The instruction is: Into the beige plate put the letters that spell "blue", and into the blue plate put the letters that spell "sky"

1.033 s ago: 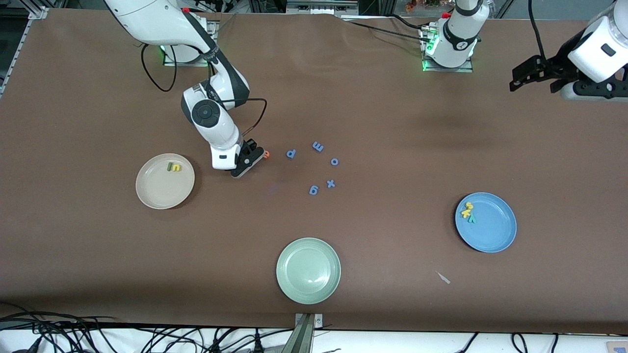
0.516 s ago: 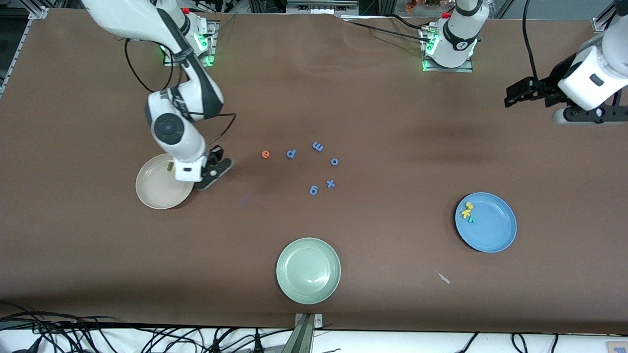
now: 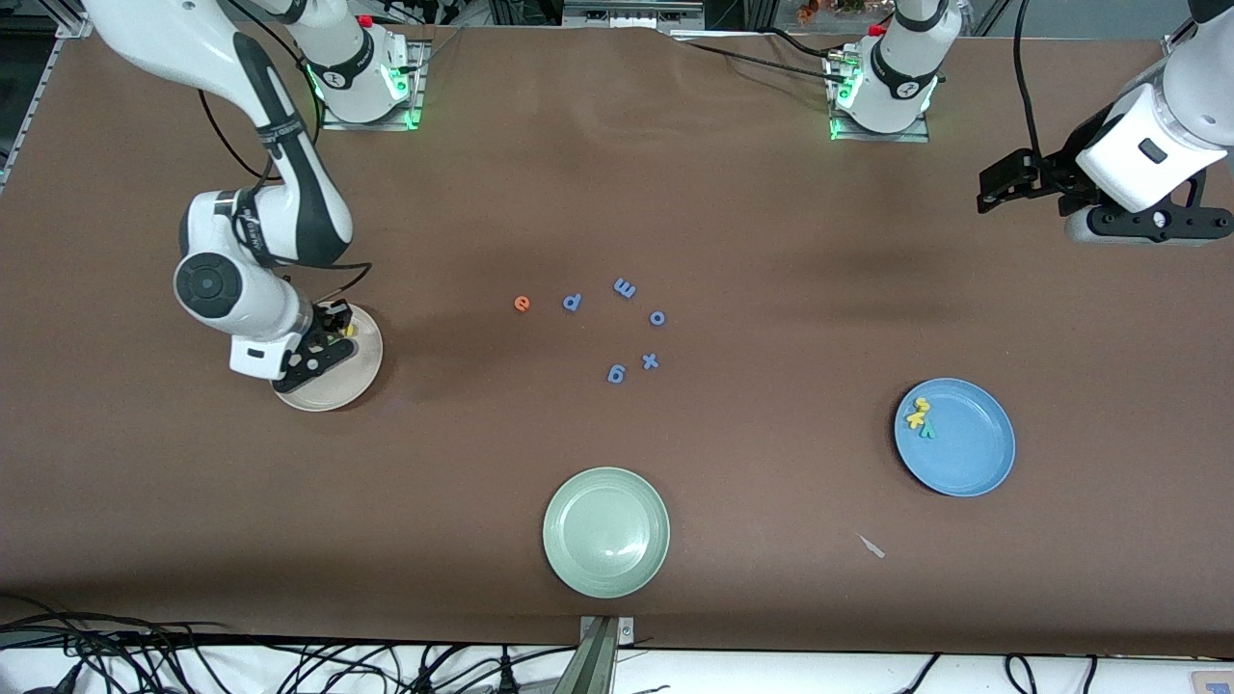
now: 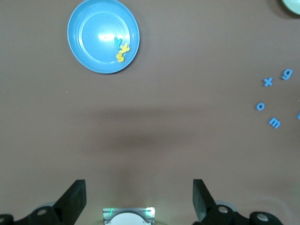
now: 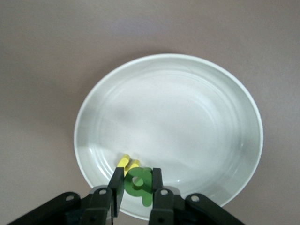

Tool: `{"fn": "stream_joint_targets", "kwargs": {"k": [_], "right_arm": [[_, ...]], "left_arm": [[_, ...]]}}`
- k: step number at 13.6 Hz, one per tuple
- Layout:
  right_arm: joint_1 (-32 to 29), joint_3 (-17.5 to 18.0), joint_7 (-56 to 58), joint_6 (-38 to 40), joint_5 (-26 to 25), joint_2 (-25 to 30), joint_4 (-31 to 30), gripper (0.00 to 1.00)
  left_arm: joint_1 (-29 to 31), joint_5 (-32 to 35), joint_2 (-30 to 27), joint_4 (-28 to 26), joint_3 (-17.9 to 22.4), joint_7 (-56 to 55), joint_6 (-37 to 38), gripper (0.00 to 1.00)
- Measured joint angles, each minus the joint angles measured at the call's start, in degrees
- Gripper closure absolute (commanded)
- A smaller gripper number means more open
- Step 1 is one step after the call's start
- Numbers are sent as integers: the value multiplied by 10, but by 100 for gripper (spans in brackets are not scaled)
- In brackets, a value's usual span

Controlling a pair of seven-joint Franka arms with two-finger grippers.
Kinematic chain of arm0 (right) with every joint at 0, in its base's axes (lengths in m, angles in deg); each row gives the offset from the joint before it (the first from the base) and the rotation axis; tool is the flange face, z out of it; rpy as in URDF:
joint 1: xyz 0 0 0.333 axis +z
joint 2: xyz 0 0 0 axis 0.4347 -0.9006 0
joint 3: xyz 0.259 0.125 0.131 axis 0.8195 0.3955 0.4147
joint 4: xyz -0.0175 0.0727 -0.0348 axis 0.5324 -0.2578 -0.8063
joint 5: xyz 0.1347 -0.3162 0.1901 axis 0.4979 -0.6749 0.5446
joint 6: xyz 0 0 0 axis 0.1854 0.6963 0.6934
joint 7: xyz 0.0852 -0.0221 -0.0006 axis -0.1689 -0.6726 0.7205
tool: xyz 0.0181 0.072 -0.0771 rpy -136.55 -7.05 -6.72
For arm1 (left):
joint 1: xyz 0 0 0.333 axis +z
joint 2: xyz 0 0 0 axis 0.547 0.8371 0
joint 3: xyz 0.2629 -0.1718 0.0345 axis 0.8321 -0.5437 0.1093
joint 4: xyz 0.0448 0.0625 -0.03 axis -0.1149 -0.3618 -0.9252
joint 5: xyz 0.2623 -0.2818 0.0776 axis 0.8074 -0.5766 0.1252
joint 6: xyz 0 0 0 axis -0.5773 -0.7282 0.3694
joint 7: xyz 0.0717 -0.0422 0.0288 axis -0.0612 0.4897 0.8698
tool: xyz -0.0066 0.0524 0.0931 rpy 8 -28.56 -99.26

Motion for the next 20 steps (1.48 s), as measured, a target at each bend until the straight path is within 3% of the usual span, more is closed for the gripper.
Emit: {"fn": "stream_joint_targets", "kwargs": {"k": [3, 6, 9, 11, 14, 20], "right_arm": [[1, 3, -1, 3, 12, -4, 3, 0], [5, 14, -36, 51, 32, -4, 26, 0], [13, 54, -166, 107, 35, -4, 63, 0], [17, 83, -244, 110, 35, -4, 65, 0], [18, 127, -357, 93, 36, -6, 64, 0], [28, 201, -610, -17, 37, -26, 41, 0]], "left_arm": [[-1, 57, 2, 0, -3, 69, -45, 0], [-1, 67, 4, 0, -4, 104, -55, 0], [1, 67, -3, -19, -4, 109, -57, 0], [5, 67, -27, -63, -3, 109, -81, 0], [9, 67, -59, -106, -3, 109, -95, 0], [9, 52, -67, -112, -3, 76, -95, 0]]}}
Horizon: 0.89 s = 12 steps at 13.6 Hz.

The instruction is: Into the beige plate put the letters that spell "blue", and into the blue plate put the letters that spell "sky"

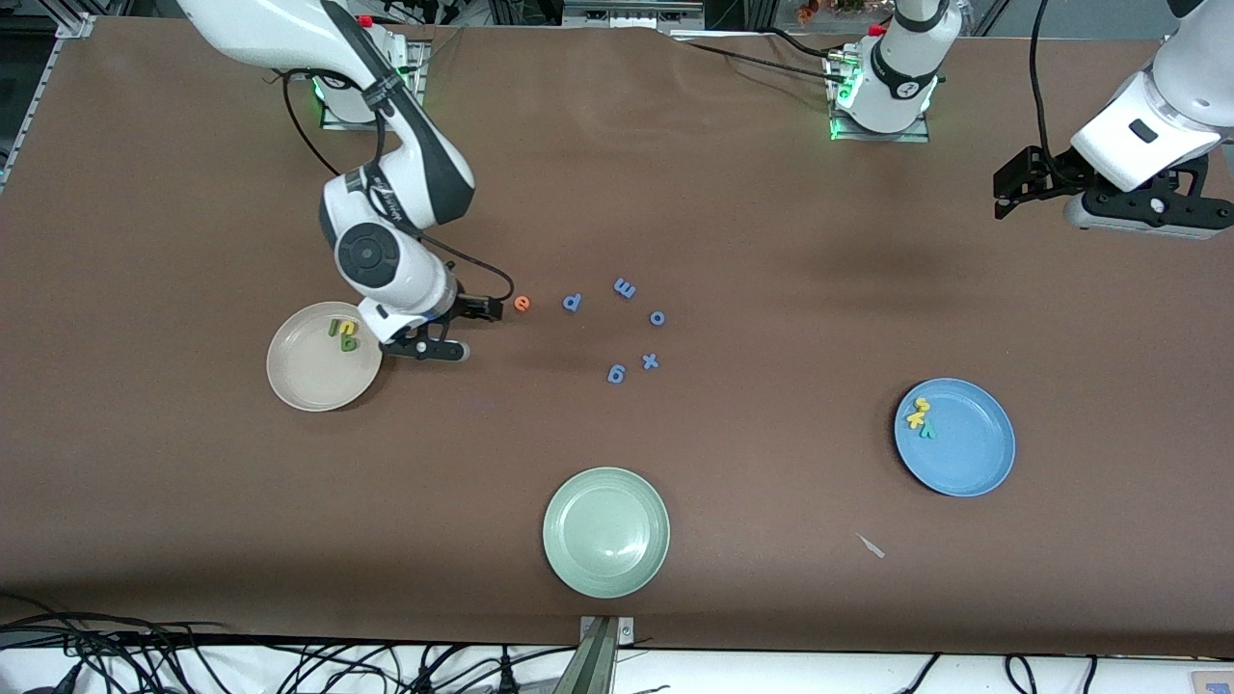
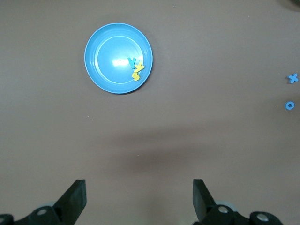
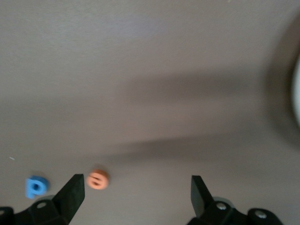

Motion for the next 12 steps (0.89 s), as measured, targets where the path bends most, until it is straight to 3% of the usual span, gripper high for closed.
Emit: {"fn": "stream_joint_targets", "kwargs": {"k": [4, 9, 12], "right_arm": [[45, 5, -108, -79, 0, -23, -23, 0], [51, 4, -120, -167, 0, -29, -80, 1], [63, 5, -129, -187, 0, -37, -86, 13]], "left_arm": [[-2, -1, 6, 21, -1, -4, -5, 0], [-4, -1, 25, 45, -2, -5, -5, 0], [-6, -1, 30, 49, -3, -5, -5, 0]]}}
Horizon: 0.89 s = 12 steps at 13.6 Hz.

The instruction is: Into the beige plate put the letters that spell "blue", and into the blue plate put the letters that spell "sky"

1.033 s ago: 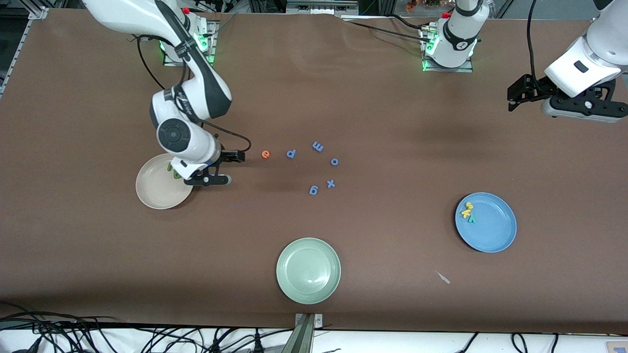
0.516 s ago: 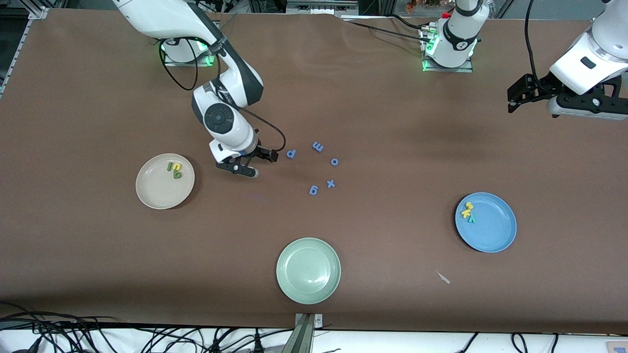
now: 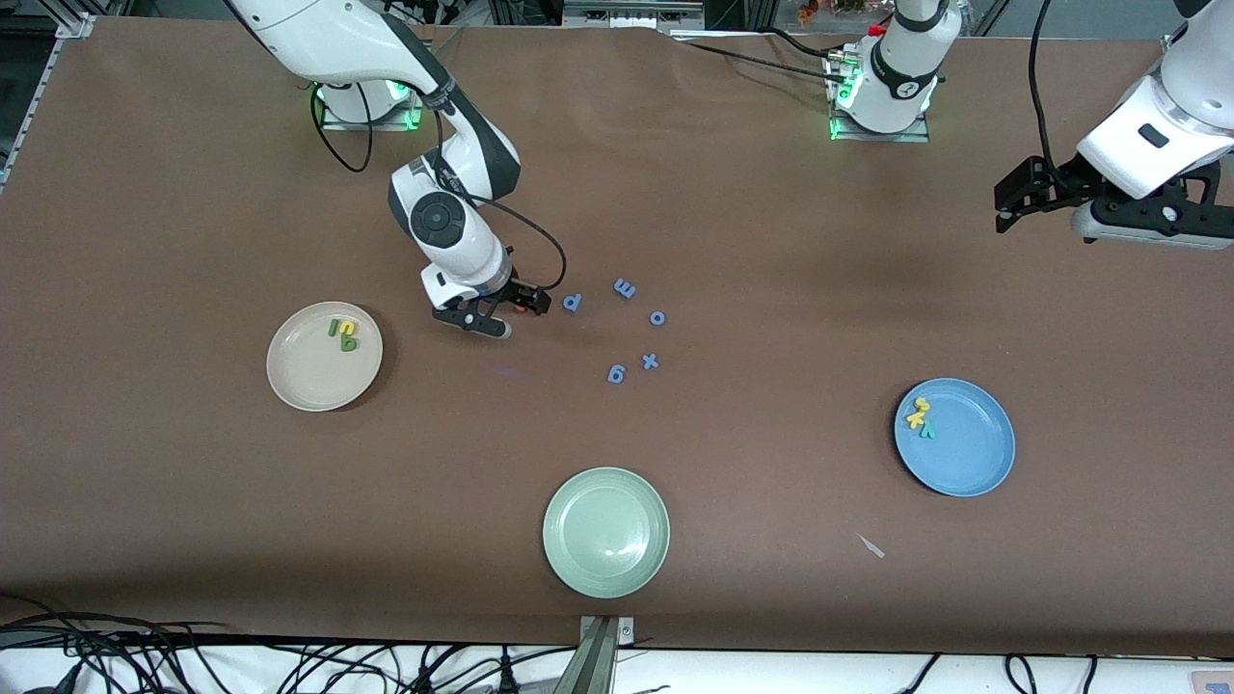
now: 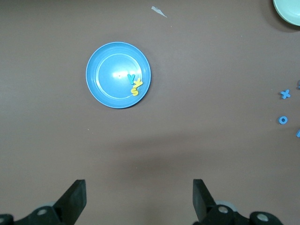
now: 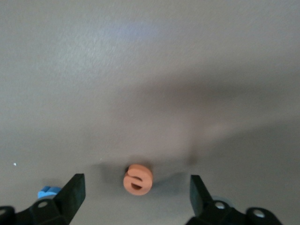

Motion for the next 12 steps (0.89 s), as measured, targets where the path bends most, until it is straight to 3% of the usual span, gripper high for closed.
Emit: {"fn": "stream_joint_targets", "kwargs": {"k": [6, 12], "right_arm": [[5, 0, -2, -5, 0, -5, 0, 53], [5, -2, -2, -3, -1, -4, 0, 77]], "left_arm": [[-1, -1, 4, 3, -6, -1, 0, 0], [-1, -1, 6, 6, -11, -5, 0, 0]]}}
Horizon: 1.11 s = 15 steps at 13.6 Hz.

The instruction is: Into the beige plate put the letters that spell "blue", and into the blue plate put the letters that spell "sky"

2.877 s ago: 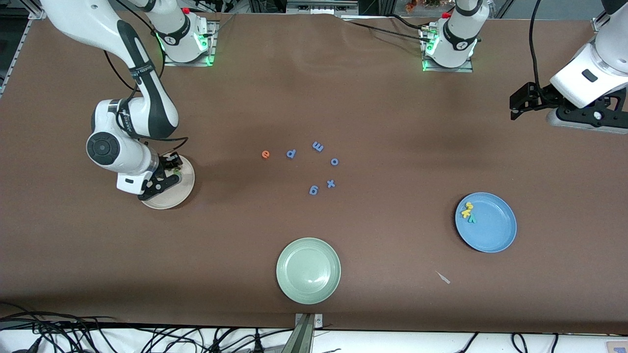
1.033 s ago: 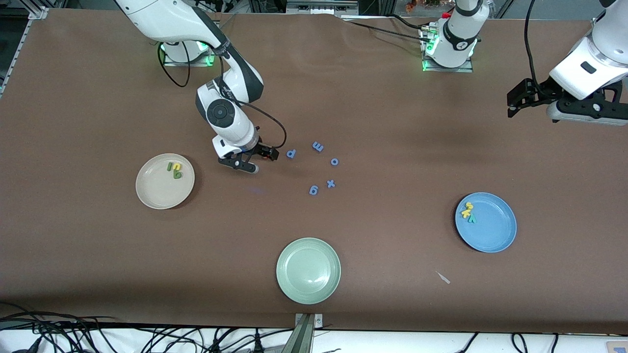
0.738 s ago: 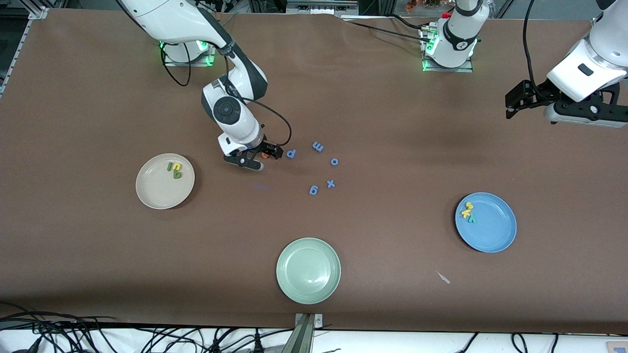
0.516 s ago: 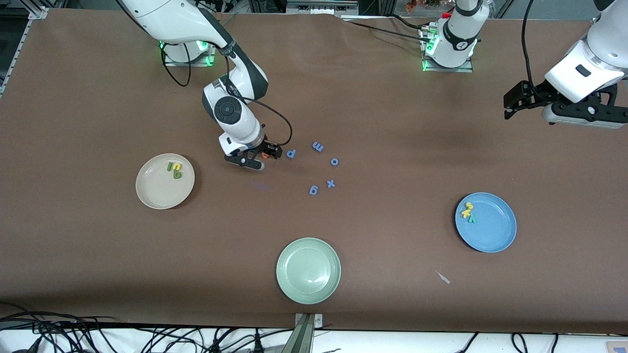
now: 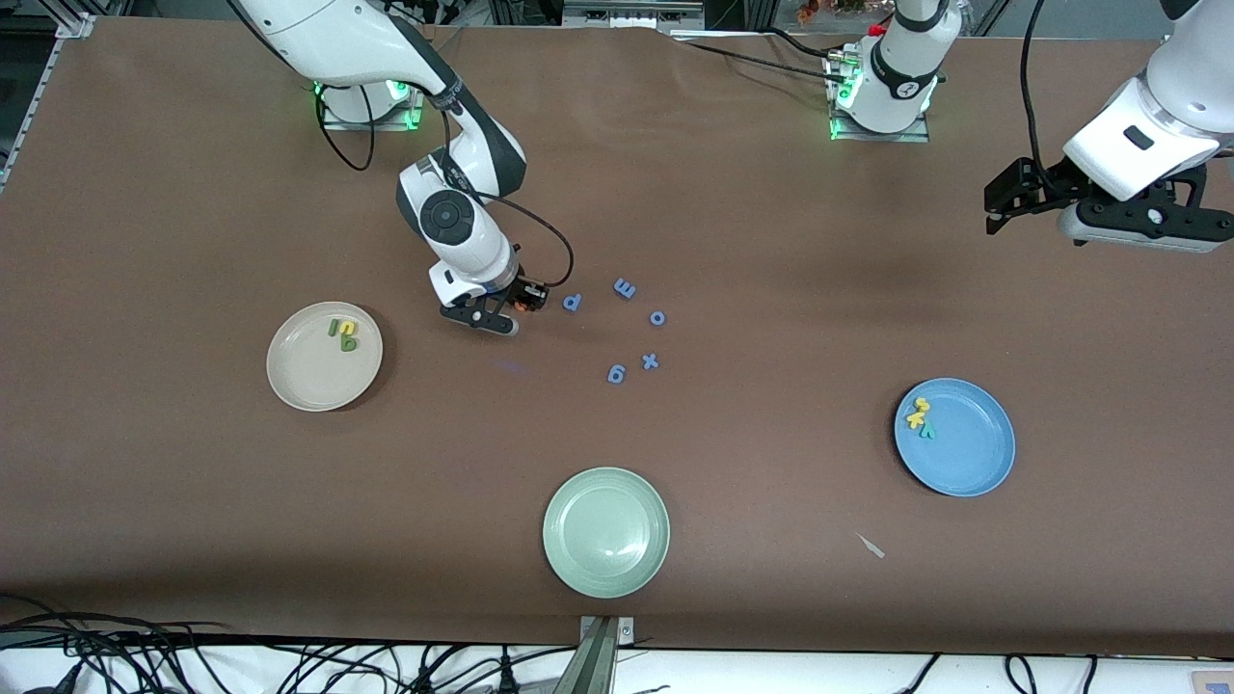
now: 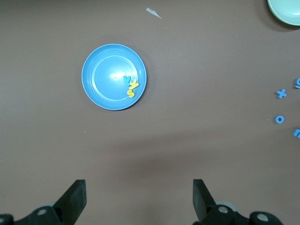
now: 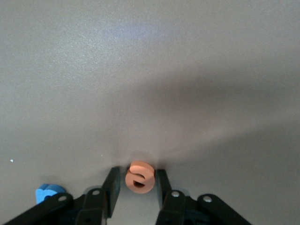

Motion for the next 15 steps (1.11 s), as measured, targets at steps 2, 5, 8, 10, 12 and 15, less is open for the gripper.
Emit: {"fn": "stream_joint_targets", "kwargs": {"k": [2, 5, 8, 10, 12, 15], "right_arm": [[1, 1, 3, 0, 0, 1, 0, 82], [1, -8, 33, 21, -1, 4, 7, 84], [-1, -49, 123, 101, -1, 32, 23, 84], [-3, -88, 201, 158, -1, 57, 30, 84], [-3, -132, 291, 196, -2, 74, 34, 84], [-5, -205, 428, 234, -1, 79, 44, 83]], "left_arm": [[0, 0, 2, 1, -3, -11, 0, 0], [0, 0, 4, 2, -6, -18, 0, 0], [0, 0, 4, 2, -7, -19, 0, 0], [0, 0, 4, 2, -8, -20, 0, 0], [0, 0, 4, 2, -8, -21, 0, 0], [0, 0, 4, 2, -8, -22, 0, 0]]}}
